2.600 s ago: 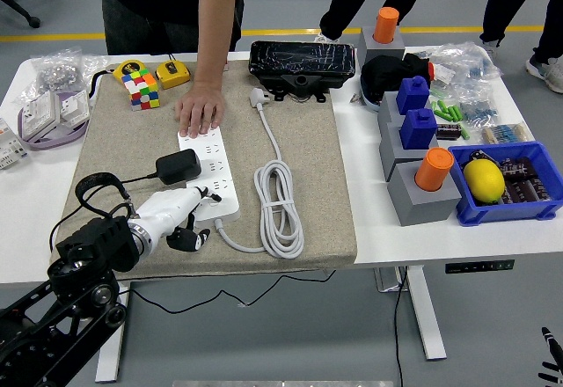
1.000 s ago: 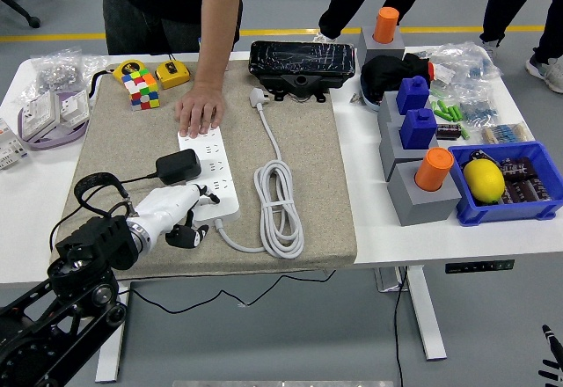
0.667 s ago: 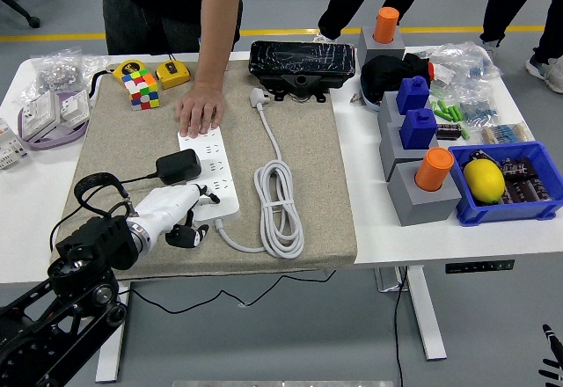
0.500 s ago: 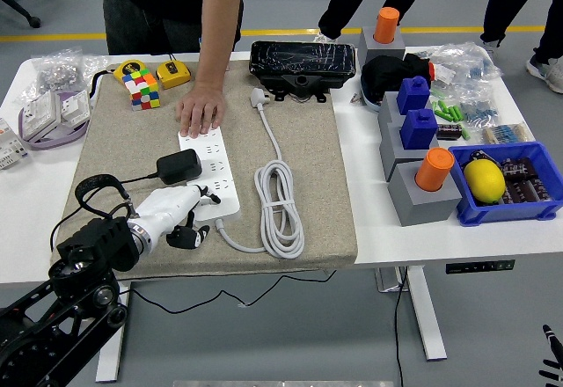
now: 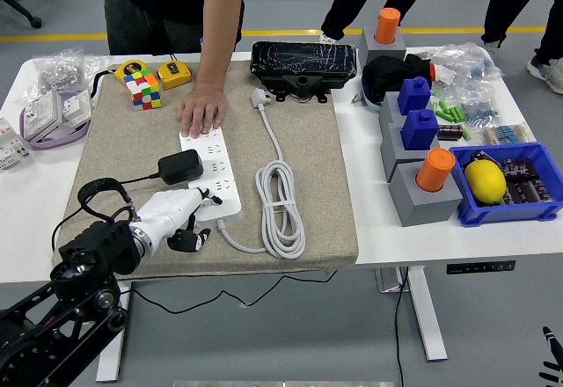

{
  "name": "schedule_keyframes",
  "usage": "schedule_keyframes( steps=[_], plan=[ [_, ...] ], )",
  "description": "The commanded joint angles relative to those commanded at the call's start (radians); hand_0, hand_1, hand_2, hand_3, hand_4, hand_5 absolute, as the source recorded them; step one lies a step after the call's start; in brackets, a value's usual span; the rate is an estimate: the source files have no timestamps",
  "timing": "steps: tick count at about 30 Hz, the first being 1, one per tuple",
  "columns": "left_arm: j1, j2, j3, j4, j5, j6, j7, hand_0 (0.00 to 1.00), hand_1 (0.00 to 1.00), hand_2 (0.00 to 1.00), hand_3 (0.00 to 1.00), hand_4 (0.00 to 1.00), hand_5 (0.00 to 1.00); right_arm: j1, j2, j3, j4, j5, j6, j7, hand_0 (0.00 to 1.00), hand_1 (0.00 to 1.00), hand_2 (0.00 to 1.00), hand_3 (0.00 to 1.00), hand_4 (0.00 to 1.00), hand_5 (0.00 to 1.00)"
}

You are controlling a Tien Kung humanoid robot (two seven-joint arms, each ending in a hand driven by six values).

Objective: Pick up the plug,place it near the board,insert it into the board,press the button

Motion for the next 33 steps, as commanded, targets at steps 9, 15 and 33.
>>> schedule_keyframes(
  steps=[9,15,33],
  plan=[
    [-0.005,0.008,-0.011,-0.009,0.017,-0.004,0.005,0.146,0.026,0.151,0.725,0.591,0.002,-0.001,0.0,0.0,0.0,0.0,0.0,0.0,0.998,0.848,0.755,0.792,0.998,0.998],
    [-0.01,0.012,-0.017,-0.051,0.023,0.011,-0.002,0.146,0.026,0.151,0.717,0.591,0.002,0.001,0.0,0.0,0.0,0.0,0.001,0.0,0.998,0.848,0.755,0.792,0.998,0.998],
    [-0.026,0.008,-0.047,-0.133,0.036,0.069,-0.026,0.151,0.026,0.15,0.691,0.613,0.002,0.005,0.0,-0.005,0.0,0.004,0.002,0.0,0.998,0.847,0.756,0.792,0.998,0.998]
  ],
)
